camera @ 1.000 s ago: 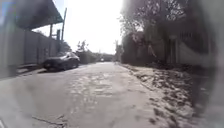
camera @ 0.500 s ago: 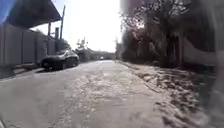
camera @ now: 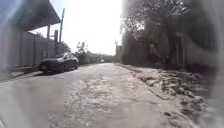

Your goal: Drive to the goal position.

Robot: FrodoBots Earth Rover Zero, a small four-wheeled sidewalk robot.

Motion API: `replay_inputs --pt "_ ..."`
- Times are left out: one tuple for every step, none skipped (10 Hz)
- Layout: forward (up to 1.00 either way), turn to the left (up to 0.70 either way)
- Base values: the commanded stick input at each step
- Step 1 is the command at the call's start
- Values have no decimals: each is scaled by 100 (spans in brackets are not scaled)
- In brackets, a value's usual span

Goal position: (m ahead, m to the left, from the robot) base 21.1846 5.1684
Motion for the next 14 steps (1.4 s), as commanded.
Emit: replay_inputs --pt "50 0" --pt "50 0" --pt "50 0" --pt "50 0" --pt "50 0" --pt "50 0" --pt "50 0" --pt "50 0" --pt "50 0" --pt "50 0" --pt "50 0" --pt "50 0" --pt "50 0" --pt "50 0"
